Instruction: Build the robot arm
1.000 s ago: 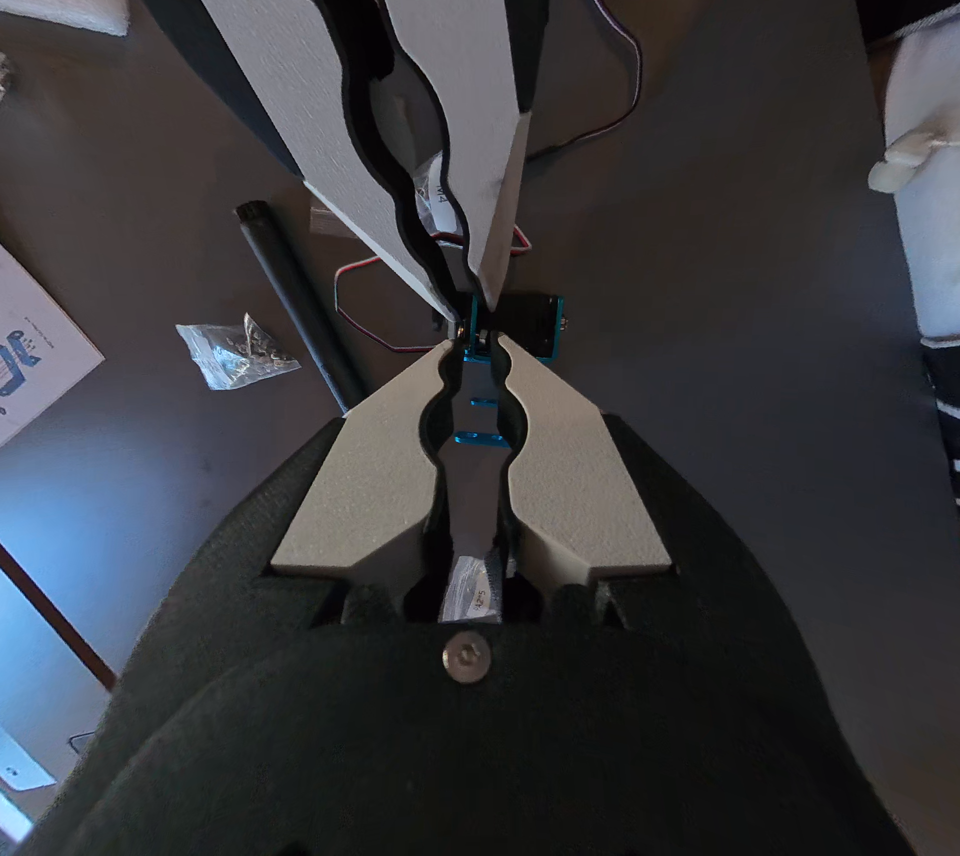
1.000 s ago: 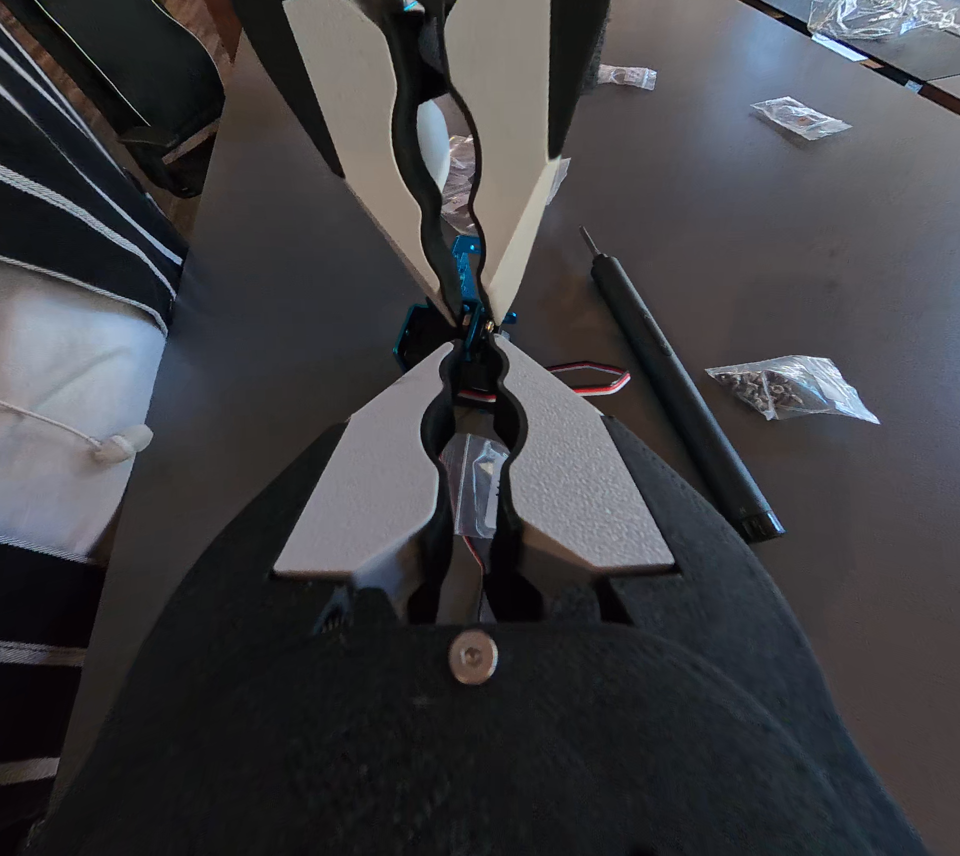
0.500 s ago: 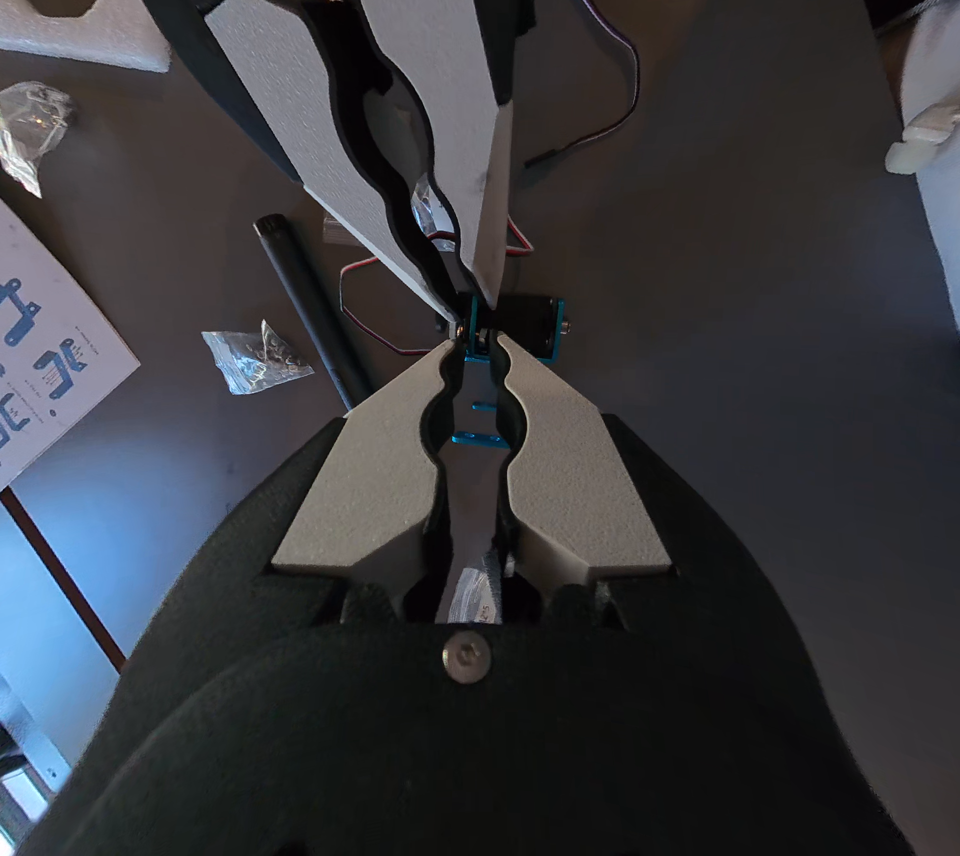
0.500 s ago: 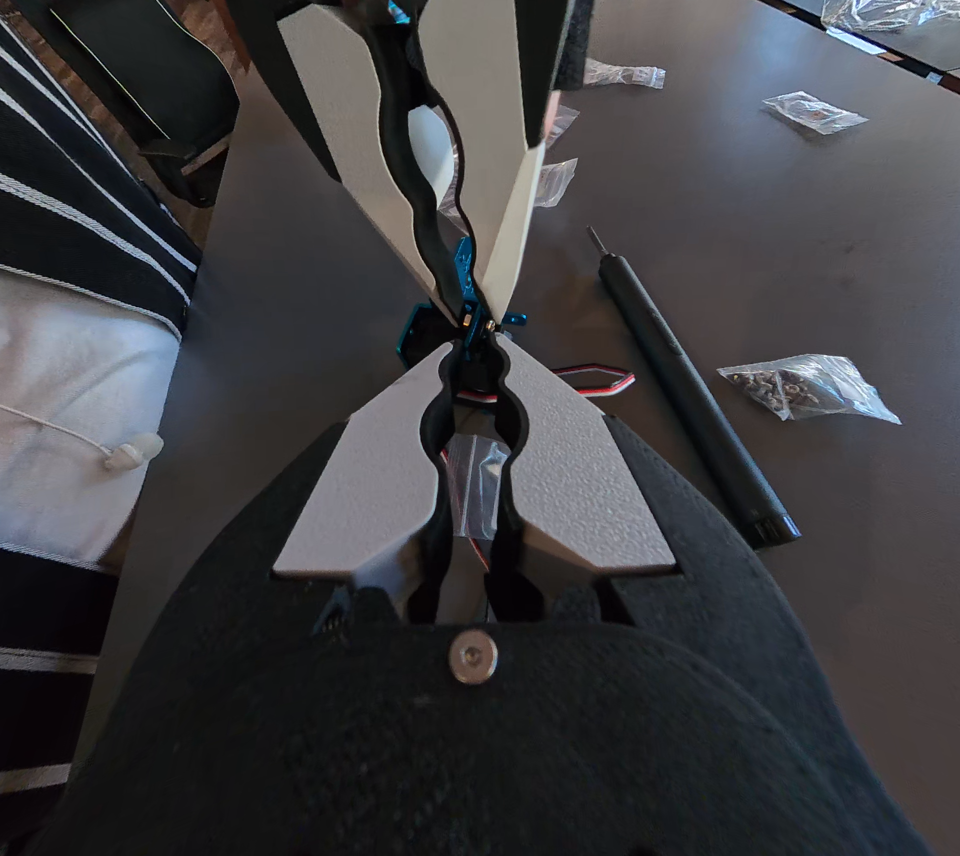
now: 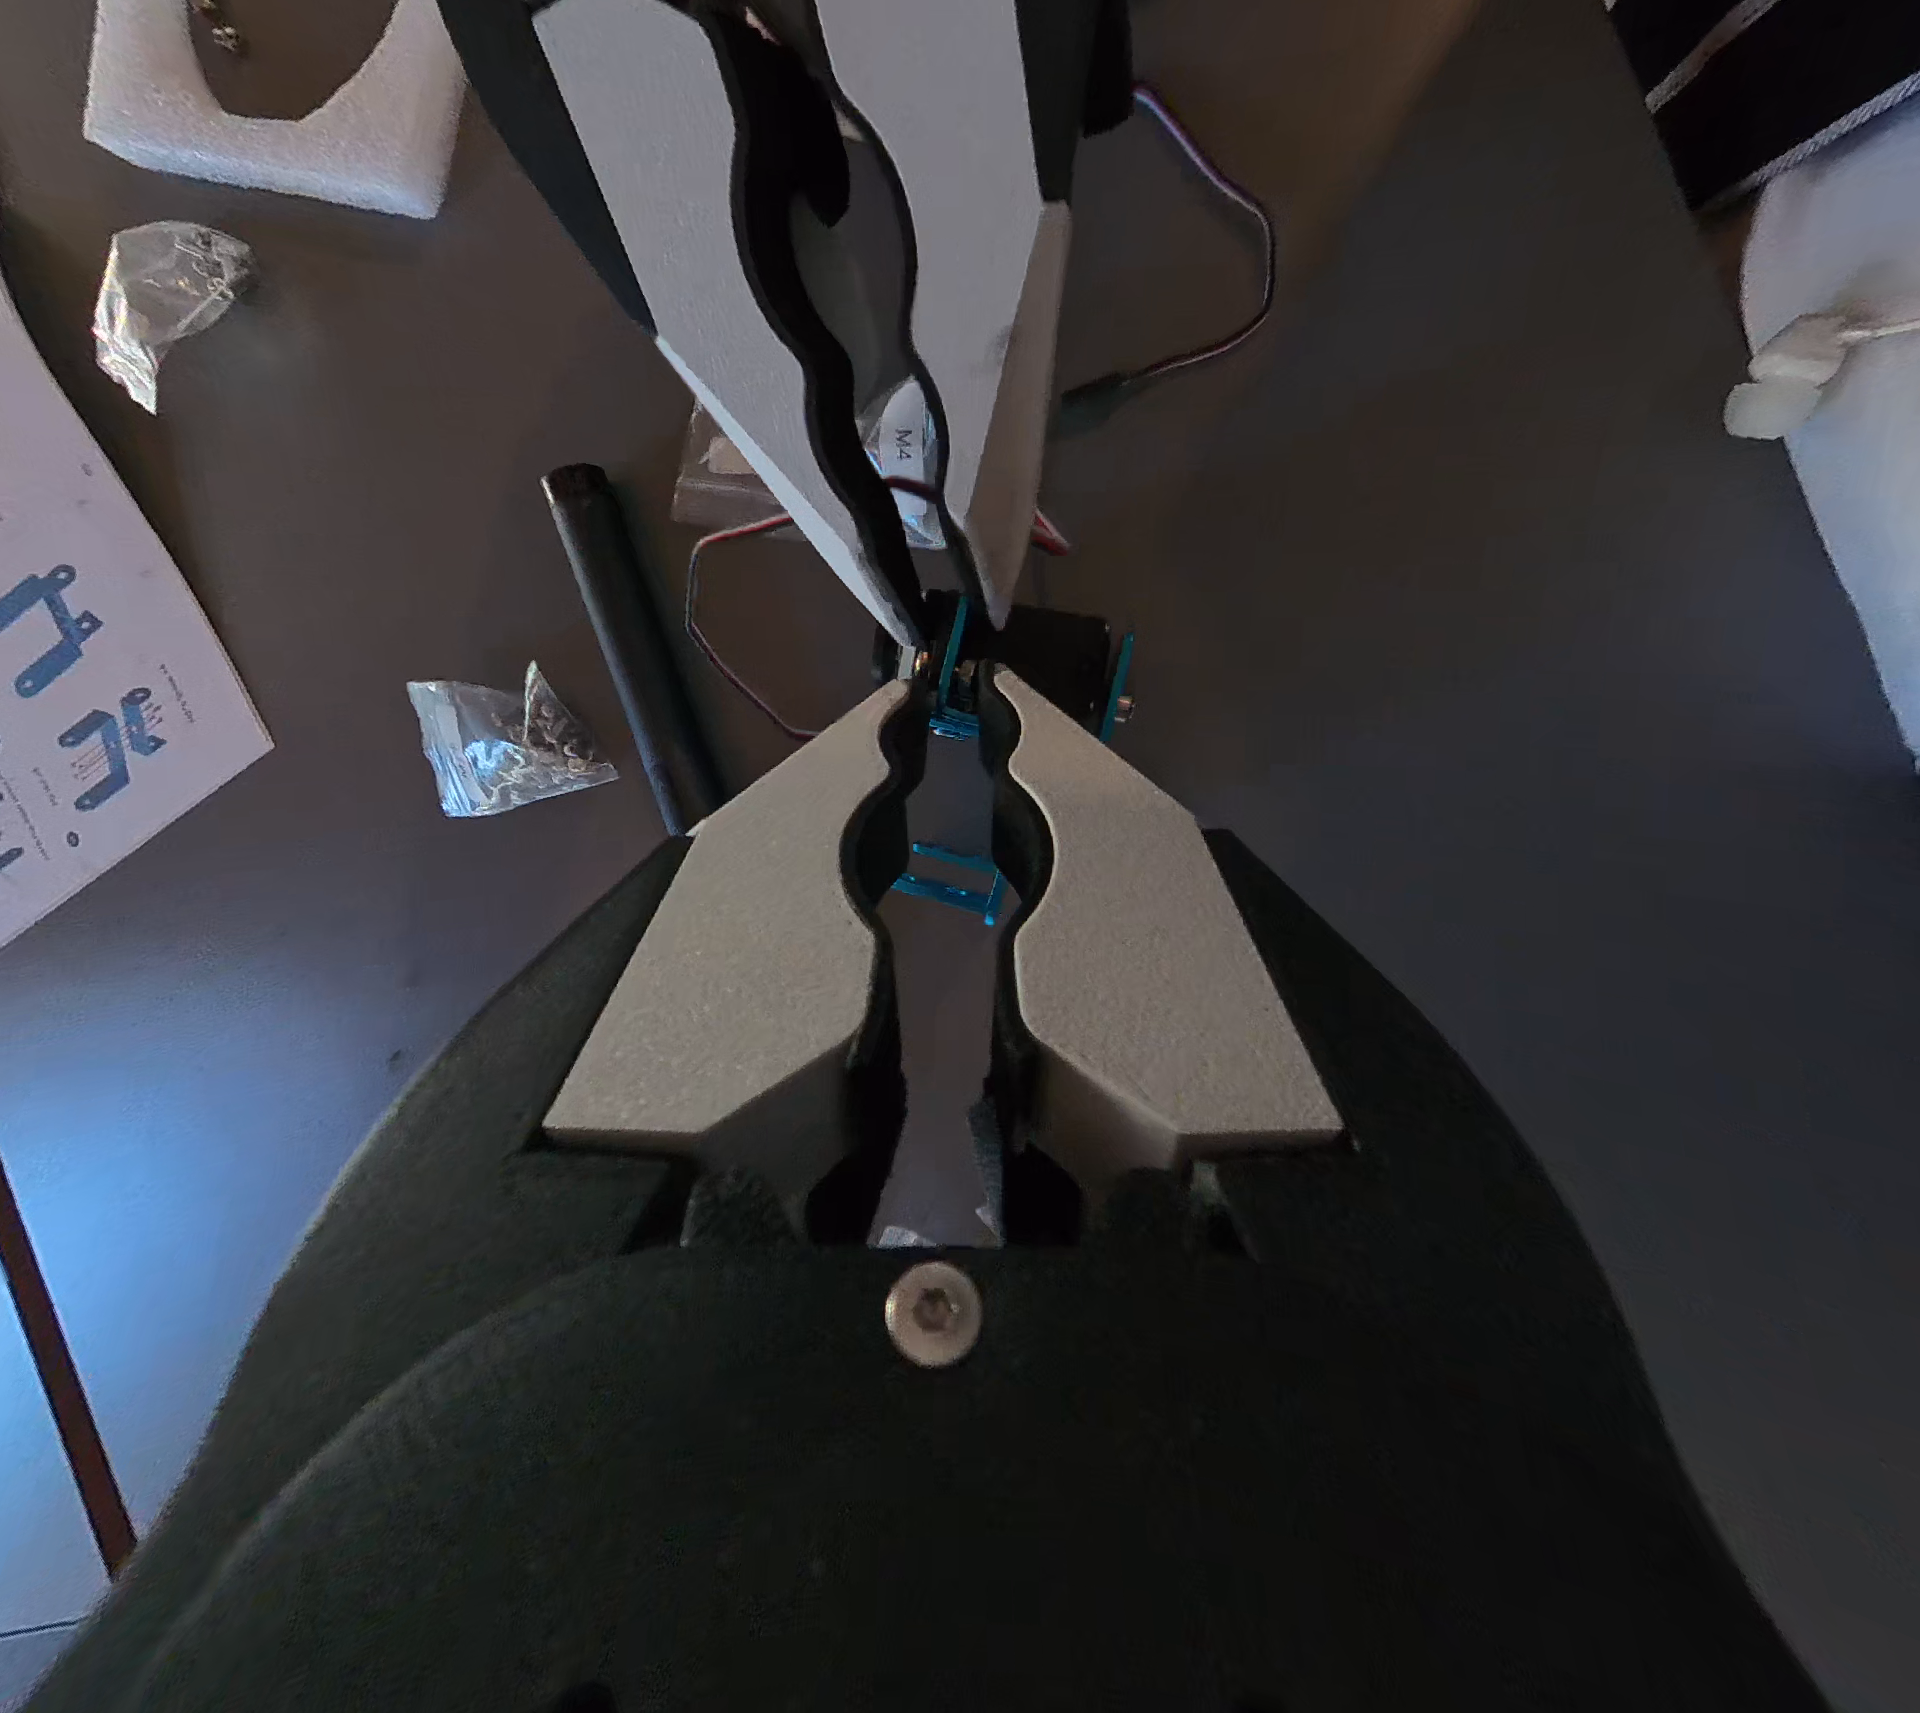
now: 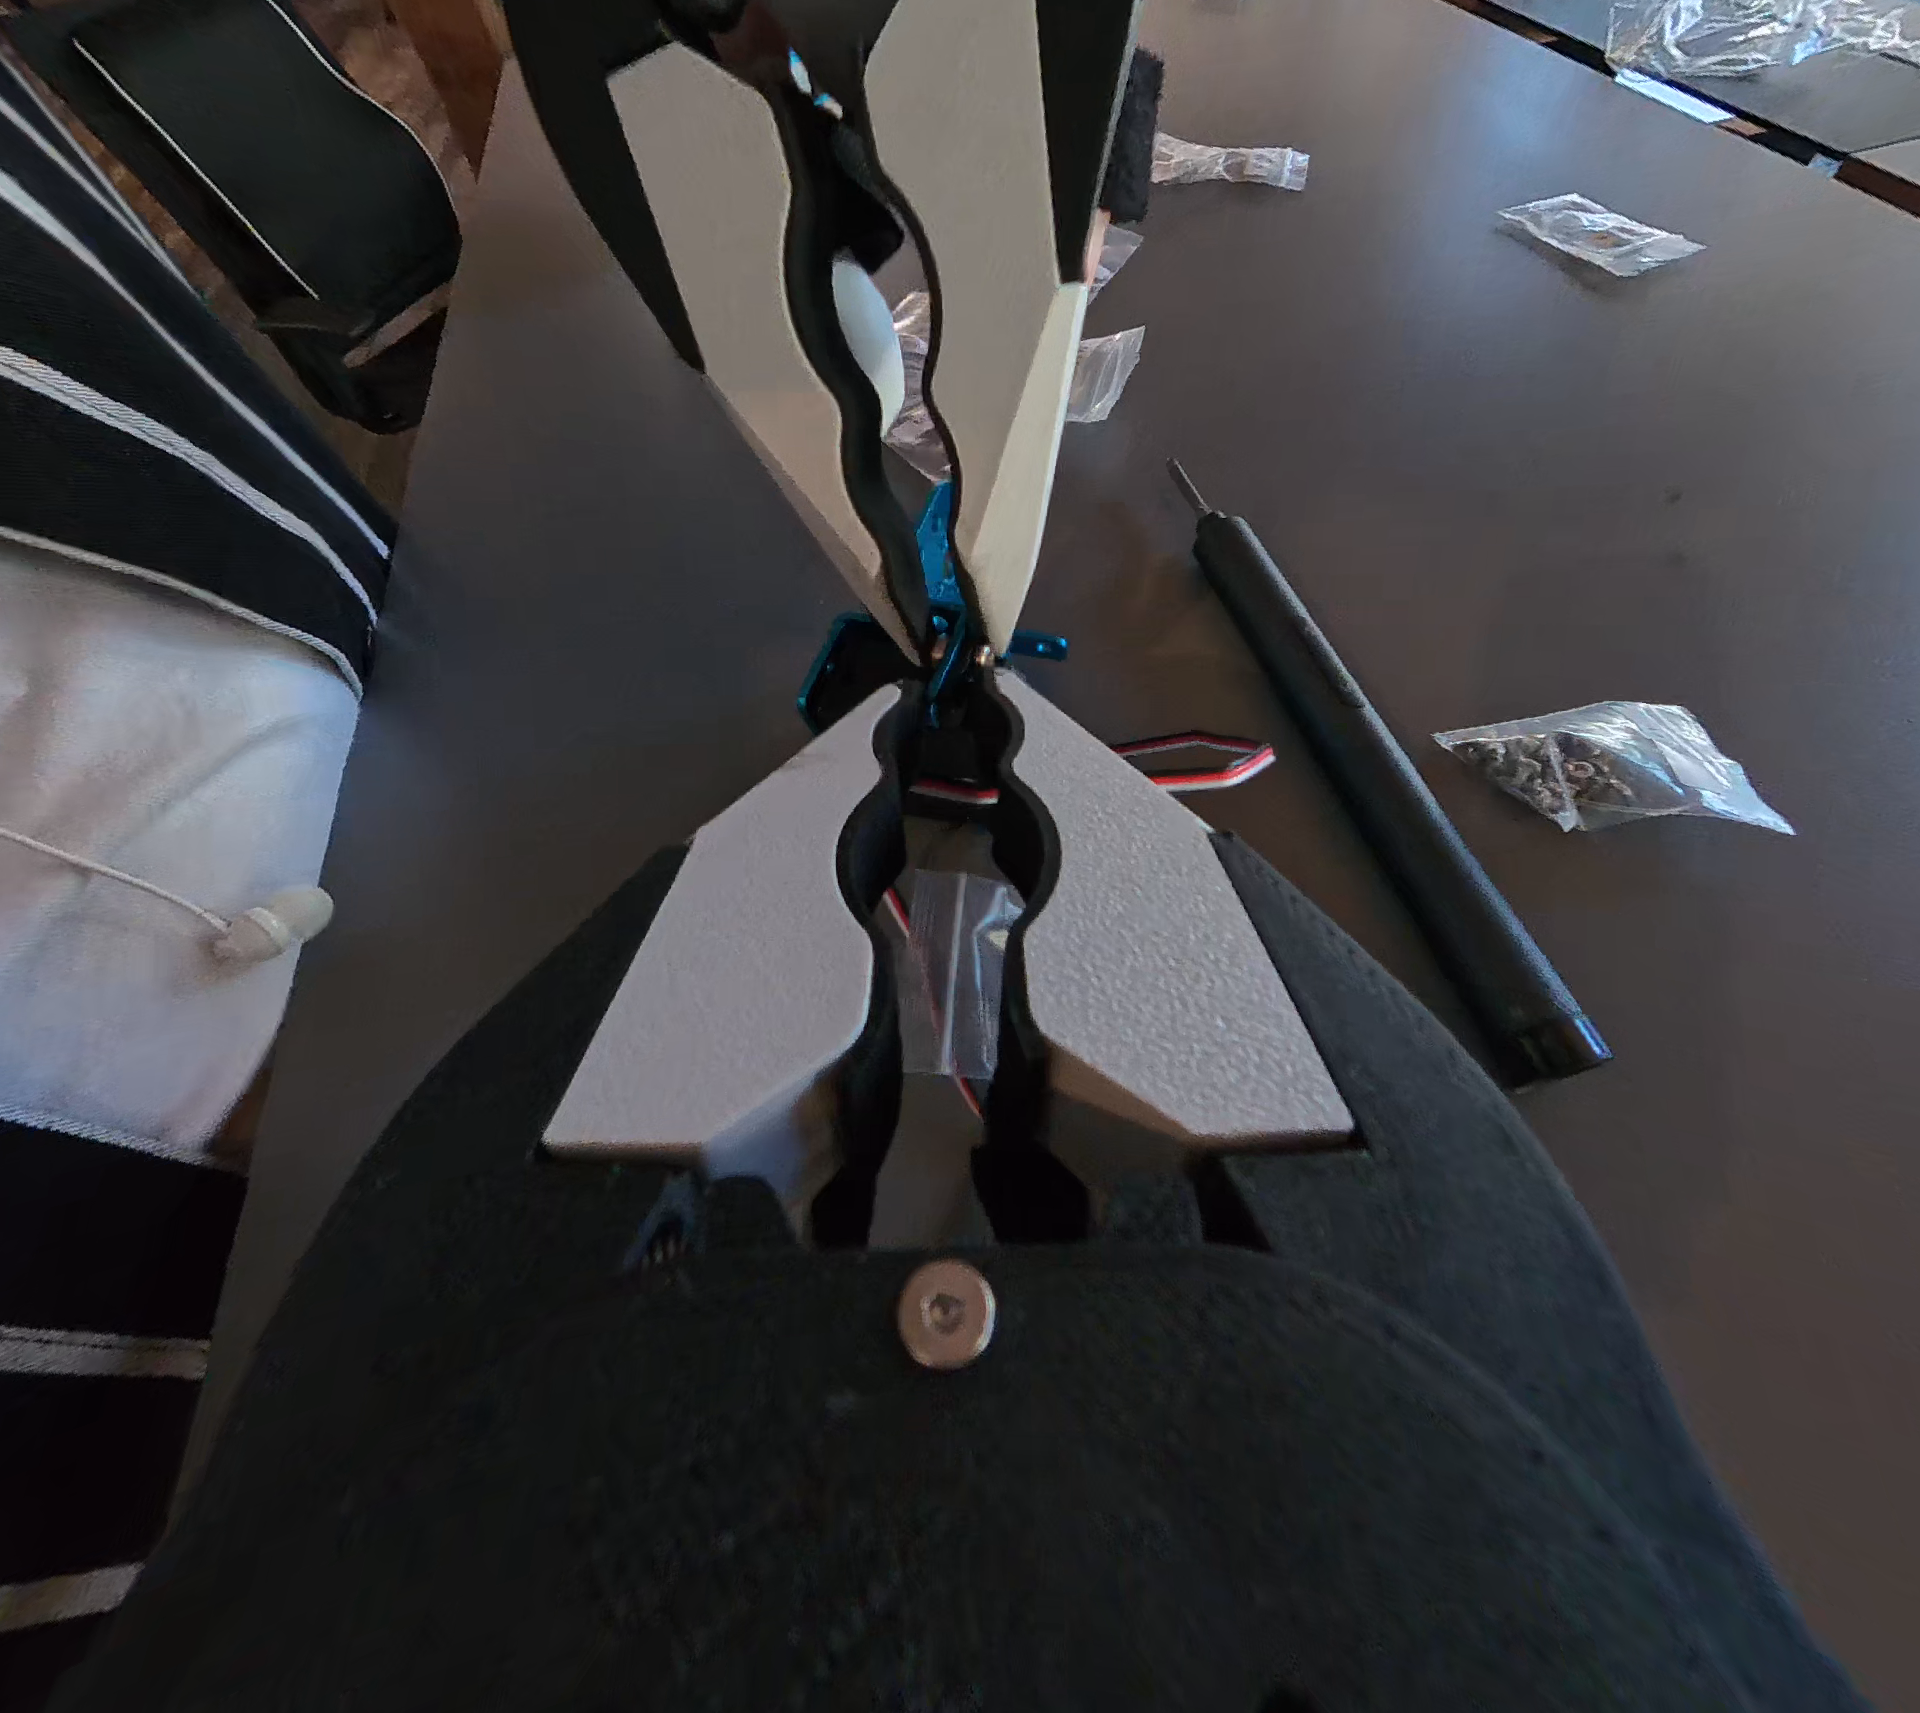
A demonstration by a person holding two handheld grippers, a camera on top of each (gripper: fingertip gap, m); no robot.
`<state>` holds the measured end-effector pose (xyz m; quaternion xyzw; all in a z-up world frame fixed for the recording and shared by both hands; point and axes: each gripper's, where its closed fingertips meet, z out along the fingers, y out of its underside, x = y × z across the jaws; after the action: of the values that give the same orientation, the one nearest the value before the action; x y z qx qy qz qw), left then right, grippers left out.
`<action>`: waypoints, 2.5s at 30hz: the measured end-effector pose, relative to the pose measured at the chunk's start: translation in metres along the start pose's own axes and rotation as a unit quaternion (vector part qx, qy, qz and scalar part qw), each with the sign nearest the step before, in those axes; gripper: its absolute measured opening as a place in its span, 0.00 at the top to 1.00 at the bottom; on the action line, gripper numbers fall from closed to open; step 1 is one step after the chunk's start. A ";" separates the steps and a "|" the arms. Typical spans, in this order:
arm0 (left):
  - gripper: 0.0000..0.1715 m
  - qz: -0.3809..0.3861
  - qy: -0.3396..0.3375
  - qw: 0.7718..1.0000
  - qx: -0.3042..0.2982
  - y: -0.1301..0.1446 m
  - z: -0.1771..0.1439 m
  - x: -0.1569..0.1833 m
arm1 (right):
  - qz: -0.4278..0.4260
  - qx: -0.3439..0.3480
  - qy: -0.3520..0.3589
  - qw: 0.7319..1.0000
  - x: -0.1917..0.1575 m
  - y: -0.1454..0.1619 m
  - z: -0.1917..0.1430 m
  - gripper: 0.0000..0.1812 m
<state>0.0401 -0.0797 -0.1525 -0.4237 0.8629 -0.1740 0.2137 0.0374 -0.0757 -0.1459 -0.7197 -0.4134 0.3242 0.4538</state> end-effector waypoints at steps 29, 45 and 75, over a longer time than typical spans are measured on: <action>0.96 -0.048 0.045 0.998 0.023 0.000 0.001 -0.001 | 0.076 -0.015 0.052 0.996 0.000 -0.002 -0.003 0.88; 0.96 -0.053 0.038 0.997 0.042 0.000 0.000 -0.002 | 0.051 -0.032 0.090 0.994 0.008 -0.005 0.002 0.94; 0.78 -0.135 0.038 0.988 0.059 0.007 -0.004 -0.001 | 0.042 -0.047 0.099 0.993 0.001 -0.005 -0.009 0.89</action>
<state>0.0342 -0.0745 -0.1524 -0.5158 0.7938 -0.2674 0.1801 0.0440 -0.0768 -0.1382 -0.7855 -0.3512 0.2501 0.4439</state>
